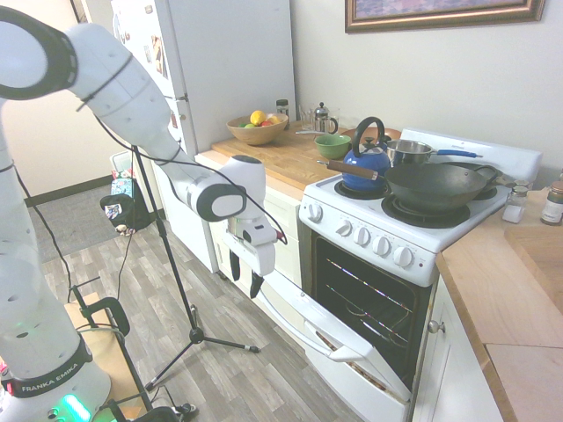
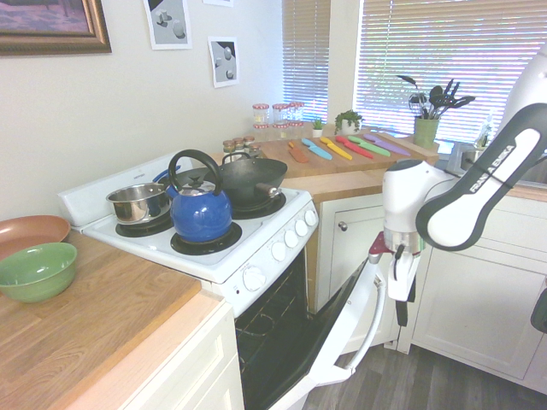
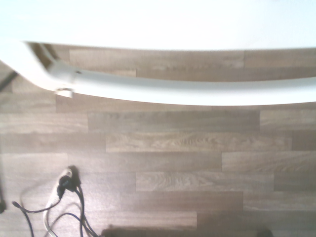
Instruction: Close the oven
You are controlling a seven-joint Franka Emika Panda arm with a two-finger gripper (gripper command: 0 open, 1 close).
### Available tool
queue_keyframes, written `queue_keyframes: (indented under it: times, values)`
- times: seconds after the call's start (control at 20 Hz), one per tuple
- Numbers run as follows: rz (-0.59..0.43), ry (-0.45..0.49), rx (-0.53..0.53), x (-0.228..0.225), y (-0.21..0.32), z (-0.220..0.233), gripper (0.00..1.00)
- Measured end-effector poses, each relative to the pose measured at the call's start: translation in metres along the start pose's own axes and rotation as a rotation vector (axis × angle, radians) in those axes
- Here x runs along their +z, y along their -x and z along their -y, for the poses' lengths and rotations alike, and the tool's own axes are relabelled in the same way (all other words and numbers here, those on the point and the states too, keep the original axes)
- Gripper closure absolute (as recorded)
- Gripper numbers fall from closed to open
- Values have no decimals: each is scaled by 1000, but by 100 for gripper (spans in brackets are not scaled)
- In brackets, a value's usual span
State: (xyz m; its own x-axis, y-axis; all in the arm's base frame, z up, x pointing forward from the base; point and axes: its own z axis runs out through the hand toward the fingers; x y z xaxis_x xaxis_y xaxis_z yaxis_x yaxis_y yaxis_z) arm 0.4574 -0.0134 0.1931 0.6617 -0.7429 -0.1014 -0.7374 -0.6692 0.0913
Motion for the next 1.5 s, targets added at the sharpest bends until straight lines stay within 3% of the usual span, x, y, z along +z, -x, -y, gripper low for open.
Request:
queue_keyframes:
  times: [0.75, 1.5]
  values:
    - [25, -17, -36, 107, -39, 21, 0]
    - [-38, -47, -98, 104, -47, 62, 0]
